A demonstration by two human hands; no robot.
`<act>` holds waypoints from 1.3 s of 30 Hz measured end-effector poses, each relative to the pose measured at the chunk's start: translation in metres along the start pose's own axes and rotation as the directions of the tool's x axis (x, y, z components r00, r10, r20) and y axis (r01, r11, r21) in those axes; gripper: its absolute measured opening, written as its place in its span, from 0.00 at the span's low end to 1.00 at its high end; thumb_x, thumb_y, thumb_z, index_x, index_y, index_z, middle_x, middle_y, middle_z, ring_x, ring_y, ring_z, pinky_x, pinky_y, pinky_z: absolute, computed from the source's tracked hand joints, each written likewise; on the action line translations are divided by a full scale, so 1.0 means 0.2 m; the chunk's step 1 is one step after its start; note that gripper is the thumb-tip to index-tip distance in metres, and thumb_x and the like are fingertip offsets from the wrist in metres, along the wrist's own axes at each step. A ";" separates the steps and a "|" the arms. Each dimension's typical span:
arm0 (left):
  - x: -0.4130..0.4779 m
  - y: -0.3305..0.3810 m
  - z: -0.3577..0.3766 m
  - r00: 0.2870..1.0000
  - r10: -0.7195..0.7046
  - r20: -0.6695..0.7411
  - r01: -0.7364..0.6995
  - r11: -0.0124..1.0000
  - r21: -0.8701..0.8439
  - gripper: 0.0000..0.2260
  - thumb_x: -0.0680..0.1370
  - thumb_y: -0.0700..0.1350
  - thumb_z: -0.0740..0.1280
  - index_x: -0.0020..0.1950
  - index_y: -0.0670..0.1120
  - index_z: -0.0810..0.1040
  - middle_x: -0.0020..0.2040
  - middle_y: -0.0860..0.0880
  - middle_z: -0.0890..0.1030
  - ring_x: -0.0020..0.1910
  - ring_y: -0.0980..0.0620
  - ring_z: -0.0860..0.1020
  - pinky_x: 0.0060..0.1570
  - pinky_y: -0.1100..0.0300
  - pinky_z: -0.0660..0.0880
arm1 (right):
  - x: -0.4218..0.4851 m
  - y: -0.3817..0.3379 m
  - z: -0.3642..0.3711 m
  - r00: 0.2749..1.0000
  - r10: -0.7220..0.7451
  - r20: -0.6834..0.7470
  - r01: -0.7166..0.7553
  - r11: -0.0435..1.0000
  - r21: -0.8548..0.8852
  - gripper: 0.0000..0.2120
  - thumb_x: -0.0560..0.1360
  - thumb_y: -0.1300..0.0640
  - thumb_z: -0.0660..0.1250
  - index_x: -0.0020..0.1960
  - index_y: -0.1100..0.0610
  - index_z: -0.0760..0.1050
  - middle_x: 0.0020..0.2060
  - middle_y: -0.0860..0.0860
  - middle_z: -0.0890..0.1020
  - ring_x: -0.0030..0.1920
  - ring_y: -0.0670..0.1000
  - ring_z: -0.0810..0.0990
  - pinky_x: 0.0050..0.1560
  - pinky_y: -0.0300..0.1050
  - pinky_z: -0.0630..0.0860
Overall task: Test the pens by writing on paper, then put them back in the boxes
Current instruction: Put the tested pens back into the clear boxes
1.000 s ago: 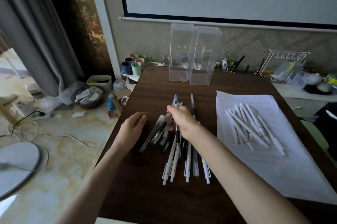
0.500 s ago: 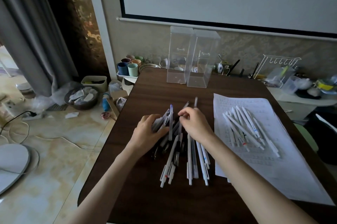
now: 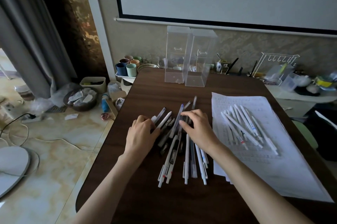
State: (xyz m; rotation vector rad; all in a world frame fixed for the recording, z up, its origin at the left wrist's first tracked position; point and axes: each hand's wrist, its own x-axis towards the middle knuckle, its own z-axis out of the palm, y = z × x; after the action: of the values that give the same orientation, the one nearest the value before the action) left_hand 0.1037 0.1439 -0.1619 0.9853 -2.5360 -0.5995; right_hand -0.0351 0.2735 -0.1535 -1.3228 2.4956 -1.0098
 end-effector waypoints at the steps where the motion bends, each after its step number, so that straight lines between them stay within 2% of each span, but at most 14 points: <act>1: 0.00 0.01 0.00 1.000 -0.006 0.004 0.006 1.000 0.015 0.10 0.77 0.49 0.66 0.51 0.44 0.79 0.58 0.48 0.74 0.55 0.48 0.72 0.52 0.55 0.70 | -0.01 0.02 -0.01 1.000 0.002 -0.026 -0.002 1.000 0.013 0.15 0.78 0.53 0.64 0.63 0.55 0.74 0.56 0.51 0.72 0.60 0.51 0.68 0.56 0.32 0.59; 5: 0.00 0.07 -0.03 0.993 -0.081 -0.088 0.077 0.996 -0.055 0.10 0.77 0.48 0.66 0.51 0.43 0.81 0.61 0.48 0.75 0.58 0.48 0.73 0.57 0.54 0.68 | -0.05 0.07 -0.07 0.990 0.026 -0.139 -0.011 0.995 0.103 0.10 0.78 0.56 0.64 0.57 0.56 0.77 0.52 0.49 0.73 0.57 0.48 0.71 0.56 0.34 0.65; 8: -0.01 0.17 -0.05 0.989 -0.079 -0.126 0.038 0.955 -0.294 0.09 0.76 0.47 0.69 0.49 0.43 0.82 0.59 0.50 0.76 0.58 0.50 0.73 0.57 0.56 0.70 | -0.08 0.03 -0.11 0.985 0.097 -0.140 -0.055 0.960 0.275 0.07 0.79 0.53 0.63 0.48 0.53 0.78 0.45 0.48 0.76 0.49 0.47 0.76 0.49 0.32 0.70; 11: -0.05 0.31 -0.05 0.998 0.054 -0.039 -0.065 0.912 -0.405 0.08 0.75 0.48 0.70 0.47 0.44 0.82 0.57 0.52 0.75 0.57 0.55 0.73 0.51 0.65 0.68 | -0.08 -0.07 -0.13 0.984 0.179 -0.007 -0.147 0.828 0.540 0.15 0.80 0.50 0.60 0.43 0.58 0.78 0.38 0.51 0.79 0.40 0.43 0.77 0.42 0.32 0.70; 14: -0.08 0.38 -0.03 0.987 0.162 0.021 -0.142 0.915 -0.377 0.09 0.75 0.51 0.68 0.49 0.46 0.81 0.53 0.56 0.73 0.53 0.60 0.71 0.44 0.72 0.65 | -0.06 -0.08 -0.16 0.956 0.293 0.003 -0.228 0.740 0.633 0.15 0.80 0.53 0.60 0.45 0.64 0.76 0.34 0.51 0.78 0.35 0.44 0.77 0.38 0.36 0.72; 16: -0.09 0.35 -0.03 0.993 0.114 0.041 -0.097 0.949 -0.301 0.11 0.75 0.53 0.67 0.51 0.47 0.78 0.50 0.55 0.72 0.51 0.58 0.71 0.43 0.67 0.67 | -0.06 -0.03 -0.21 0.927 0.373 -0.042 -0.304 0.812 0.498 0.15 0.79 0.50 0.61 0.42 0.60 0.75 0.31 0.50 0.75 0.31 0.47 0.74 0.35 0.41 0.70; 18: -0.12 0.29 -0.03 0.997 0.041 0.060 -0.029 0.980 -0.195 0.12 0.75 0.54 0.67 0.52 0.49 0.76 0.51 0.54 0.71 0.51 0.55 0.71 0.45 0.62 0.69 | -0.08 0.07 -0.27 0.902 0.390 -0.186 -0.364 0.918 0.161 0.13 0.79 0.48 0.61 0.42 0.57 0.74 0.30 0.48 0.74 0.29 0.47 0.71 0.30 0.40 0.64; 20: -0.17 0.23 -0.03 0.996 0.003 0.085 0.007 0.993 -0.118 0.10 0.75 0.54 0.67 0.52 0.50 0.75 0.53 0.52 0.72 0.51 0.53 0.72 0.47 0.59 0.71 | -0.11 0.17 -0.32 0.867 0.380 -0.324 -0.435 0.892 -0.120 0.14 0.78 0.47 0.61 0.46 0.58 0.75 0.32 0.49 0.77 0.32 0.49 0.74 0.30 0.40 0.65; 22: -0.23 0.19 -0.03 0.994 -0.010 0.112 0.018 0.997 -0.072 0.10 0.75 0.54 0.67 0.51 0.50 0.75 0.53 0.51 0.73 0.51 0.51 0.73 0.48 0.56 0.73 | -0.14 0.25 -0.34 0.848 0.355 -0.394 -0.471 0.845 -0.252 0.16 0.78 0.46 0.62 0.52 0.59 0.77 0.39 0.54 0.81 0.41 0.53 0.79 0.37 0.45 0.74; 24: -0.27 0.18 -0.03 0.990 -0.008 0.138 0.015 0.999 -0.048 0.11 0.75 0.57 0.66 0.49 0.51 0.74 0.51 0.53 0.73 0.49 0.52 0.73 0.48 0.55 0.73 | -0.17 0.27 -0.34 0.876 0.275 -0.396 -0.425 0.828 -0.366 0.17 0.78 0.46 0.62 0.56 0.60 0.76 0.51 0.58 0.80 0.53 0.57 0.76 0.50 0.50 0.75; 28: -0.29 0.18 -0.02 0.987 0.008 0.159 -0.006 1.000 -0.013 0.12 0.74 0.60 0.65 0.44 0.52 0.73 0.45 0.55 0.70 0.45 0.54 0.72 0.43 0.56 0.69 | -0.25 0.14 -0.26 0.978 0.171 -0.115 -0.196 0.946 -0.257 0.16 0.77 0.45 0.63 0.57 0.56 0.73 0.52 0.52 0.77 0.52 0.52 0.75 0.50 0.47 0.74; 30: -0.29 0.18 -0.02 0.989 0.017 0.144 -0.014 1.000 -0.022 0.12 0.74 0.60 0.65 0.44 0.52 0.74 0.44 0.56 0.70 0.45 0.53 0.72 0.44 0.55 0.71 | -0.29 0.08 -0.18 0.977 0.209 0.037 -0.194 0.949 -0.247 0.17 0.76 0.42 0.62 0.55 0.54 0.72 0.49 0.49 0.75 0.50 0.51 0.75 0.48 0.48 0.75; 34: -0.33 0.17 -0.02 0.997 0.023 0.079 -0.020 0.999 -0.044 0.09 0.76 0.56 0.64 0.46 0.51 0.76 0.47 0.55 0.72 0.49 0.52 0.73 0.47 0.54 0.72 | -0.33 0.05 -0.10 0.974 0.224 -0.026 -0.222 0.932 -0.288 0.14 0.76 0.45 0.62 0.49 0.56 0.71 0.46 0.50 0.75 0.48 0.51 0.74 0.41 0.44 0.70; 39: -0.36 0.16 -0.03 0.990 0.006 0.142 -0.017 0.997 0.078 0.16 0.74 0.60 0.65 0.54 0.51 0.75 0.53 0.53 0.71 0.55 0.51 0.71 0.55 0.54 0.69 | -0.32 0.02 -0.09 0.966 0.259 -0.028 -0.254 0.915 -0.314 0.13 0.76 0.48 0.62 0.42 0.58 0.68 0.33 0.50 0.75 0.31 0.49 0.74 0.29 0.42 0.66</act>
State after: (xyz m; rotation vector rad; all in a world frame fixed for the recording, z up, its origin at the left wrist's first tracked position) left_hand 0.1391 0.2151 -0.1537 0.9865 -2.7071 -0.5883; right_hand -0.0060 0.3340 -0.1534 -1.0214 2.8117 -0.5602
